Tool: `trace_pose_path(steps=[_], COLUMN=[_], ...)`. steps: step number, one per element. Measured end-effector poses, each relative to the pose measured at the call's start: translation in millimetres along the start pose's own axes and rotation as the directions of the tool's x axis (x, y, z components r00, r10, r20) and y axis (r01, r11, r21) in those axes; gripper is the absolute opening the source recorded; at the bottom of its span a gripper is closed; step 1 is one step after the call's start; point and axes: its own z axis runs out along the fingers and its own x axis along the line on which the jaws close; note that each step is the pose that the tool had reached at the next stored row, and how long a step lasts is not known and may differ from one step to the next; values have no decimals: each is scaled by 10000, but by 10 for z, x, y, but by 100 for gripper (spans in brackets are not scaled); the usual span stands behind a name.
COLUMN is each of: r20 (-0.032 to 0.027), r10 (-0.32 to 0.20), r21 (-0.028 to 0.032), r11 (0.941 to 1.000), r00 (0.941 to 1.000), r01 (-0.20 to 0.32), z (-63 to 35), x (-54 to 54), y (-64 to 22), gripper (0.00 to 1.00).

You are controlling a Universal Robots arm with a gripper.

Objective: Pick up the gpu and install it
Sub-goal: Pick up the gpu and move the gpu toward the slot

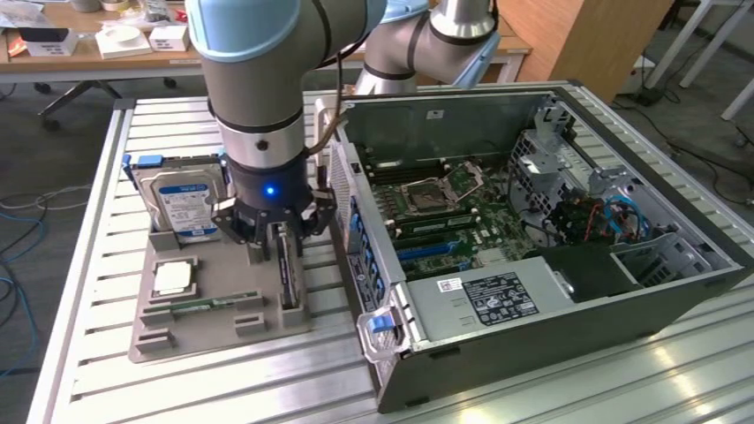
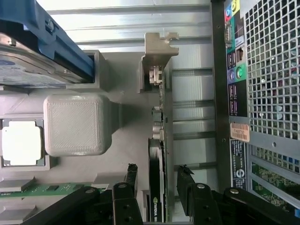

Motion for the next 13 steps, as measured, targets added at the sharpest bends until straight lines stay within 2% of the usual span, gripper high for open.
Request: trace_pose_path(steps=[8, 11, 13], r20=[-5, -1, 2], r10=[2, -1, -11], r21=[5, 20, 51], r11=[10000, 10000, 10000], r00=[10000, 10000, 10000], r01=[-2, 1, 11], z=[70, 75, 77], x=[17, 18, 18], y=[12, 12, 11], gripper=[47, 47, 47])
